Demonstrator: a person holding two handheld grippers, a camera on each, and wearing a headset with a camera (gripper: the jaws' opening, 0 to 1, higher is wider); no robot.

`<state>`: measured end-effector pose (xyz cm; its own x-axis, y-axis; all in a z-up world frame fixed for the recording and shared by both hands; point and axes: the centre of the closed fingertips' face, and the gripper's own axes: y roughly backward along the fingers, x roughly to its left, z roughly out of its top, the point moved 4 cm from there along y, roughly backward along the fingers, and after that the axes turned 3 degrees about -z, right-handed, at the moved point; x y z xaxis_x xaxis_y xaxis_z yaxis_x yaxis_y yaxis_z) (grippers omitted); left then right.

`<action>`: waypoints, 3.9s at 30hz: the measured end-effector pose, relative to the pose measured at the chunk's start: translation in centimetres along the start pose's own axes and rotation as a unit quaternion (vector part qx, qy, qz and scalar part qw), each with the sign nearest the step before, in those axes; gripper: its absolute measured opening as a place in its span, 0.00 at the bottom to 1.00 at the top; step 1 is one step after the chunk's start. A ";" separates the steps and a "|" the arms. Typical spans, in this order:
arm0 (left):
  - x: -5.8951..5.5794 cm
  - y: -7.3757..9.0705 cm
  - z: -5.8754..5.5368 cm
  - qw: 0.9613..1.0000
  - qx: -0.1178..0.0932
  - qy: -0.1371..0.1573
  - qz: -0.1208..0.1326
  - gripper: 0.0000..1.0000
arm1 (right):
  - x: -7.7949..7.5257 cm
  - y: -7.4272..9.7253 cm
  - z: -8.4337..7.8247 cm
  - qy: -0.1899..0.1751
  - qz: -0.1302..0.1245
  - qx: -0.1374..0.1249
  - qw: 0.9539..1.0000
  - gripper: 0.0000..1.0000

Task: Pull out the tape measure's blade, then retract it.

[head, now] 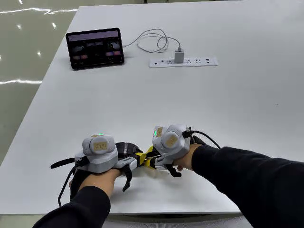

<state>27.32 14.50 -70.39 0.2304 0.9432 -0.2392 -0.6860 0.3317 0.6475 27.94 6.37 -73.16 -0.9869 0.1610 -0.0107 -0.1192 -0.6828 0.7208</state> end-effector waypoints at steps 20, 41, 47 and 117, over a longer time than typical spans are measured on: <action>0.3 0.8 2.5 0.999 -0.014 -0.026 -0.036 1.00 | -1.5 4.1 1.0 -0.065 -0.056 -0.043 0.995 0.28; 2.9 4.6 4.1 0.978 -0.046 -0.150 -0.140 1.00 | -2.3 13.2 -1.6 -0.136 -0.143 -0.097 0.976 0.45; 3.2 5.6 3.2 0.975 -0.033 -0.163 -0.150 1.00 | -1.3 15.2 -4.0 -0.132 -0.161 -0.085 0.974 0.50; 6.8 10.7 -0.9 0.980 0.016 -0.129 -0.149 1.00 | 1.1 26.6 -17.9 -0.211 -0.242 -0.039 0.946 1.00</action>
<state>20.97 24.47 -65.71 0.5871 0.7750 -0.2338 -0.5405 0.5904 0.5995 21.71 -24.33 -66.38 -0.6858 0.7269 -0.0368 -0.5693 -0.5042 0.6494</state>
